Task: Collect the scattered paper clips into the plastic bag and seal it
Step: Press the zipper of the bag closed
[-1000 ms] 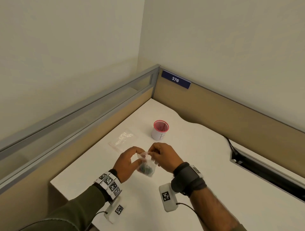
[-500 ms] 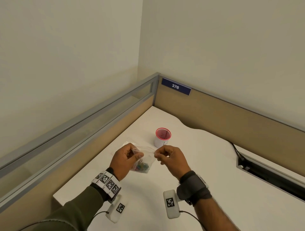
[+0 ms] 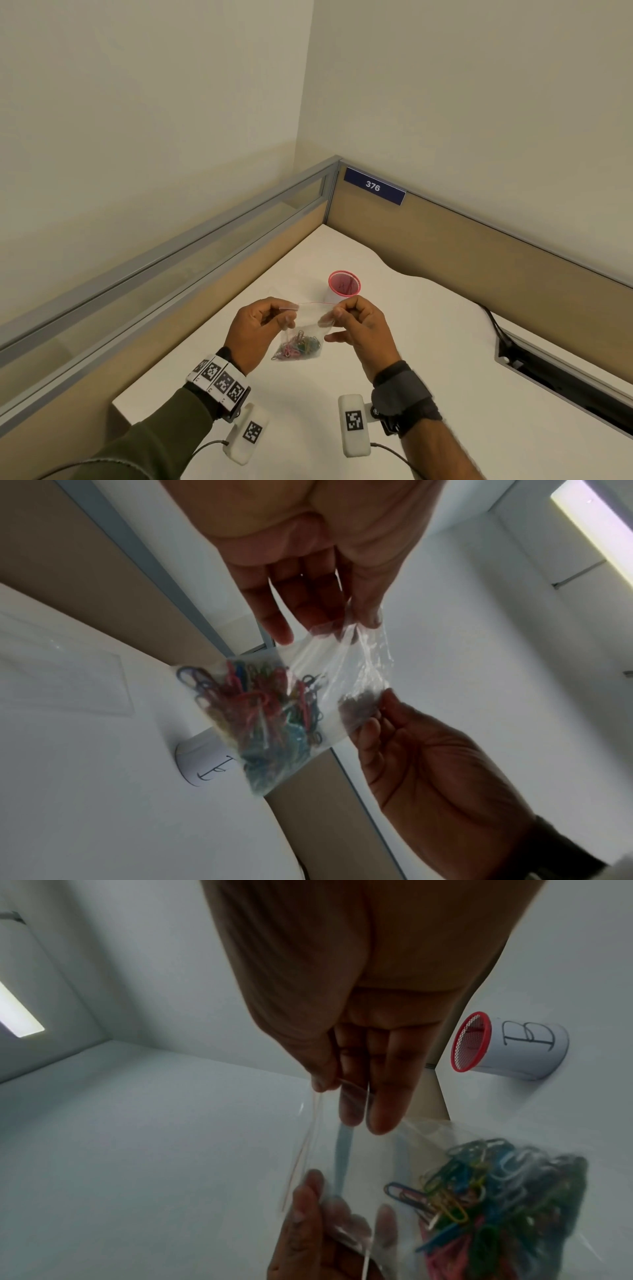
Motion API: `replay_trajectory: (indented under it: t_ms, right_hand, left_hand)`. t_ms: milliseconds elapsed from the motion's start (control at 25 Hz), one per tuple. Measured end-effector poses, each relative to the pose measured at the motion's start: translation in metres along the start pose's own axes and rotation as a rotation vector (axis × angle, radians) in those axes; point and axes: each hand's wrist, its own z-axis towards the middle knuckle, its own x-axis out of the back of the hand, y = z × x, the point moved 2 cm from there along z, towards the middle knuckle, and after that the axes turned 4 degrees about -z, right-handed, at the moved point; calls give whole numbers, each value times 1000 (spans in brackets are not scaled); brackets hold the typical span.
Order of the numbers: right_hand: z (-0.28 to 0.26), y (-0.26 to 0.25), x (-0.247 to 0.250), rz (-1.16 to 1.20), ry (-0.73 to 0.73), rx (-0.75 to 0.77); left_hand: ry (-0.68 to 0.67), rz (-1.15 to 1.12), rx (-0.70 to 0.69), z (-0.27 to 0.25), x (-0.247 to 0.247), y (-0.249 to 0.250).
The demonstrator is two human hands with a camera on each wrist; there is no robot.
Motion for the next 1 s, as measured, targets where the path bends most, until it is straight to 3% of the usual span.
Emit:
replay_trajectory:
  t_ms: [240, 640, 1000]
  right_hand:
    - [-3, 4, -1, 69, 21, -12]
    - [4, 3, 0, -64, 80, 48]
    - [1, 16, -8, -333, 121, 75]
  left_hand:
    - [31, 23, -13, -2, -3, 0]
    - [-25, 57, 8, 5, -3, -1]
    - [-189, 502, -206, 6, -29, 12]
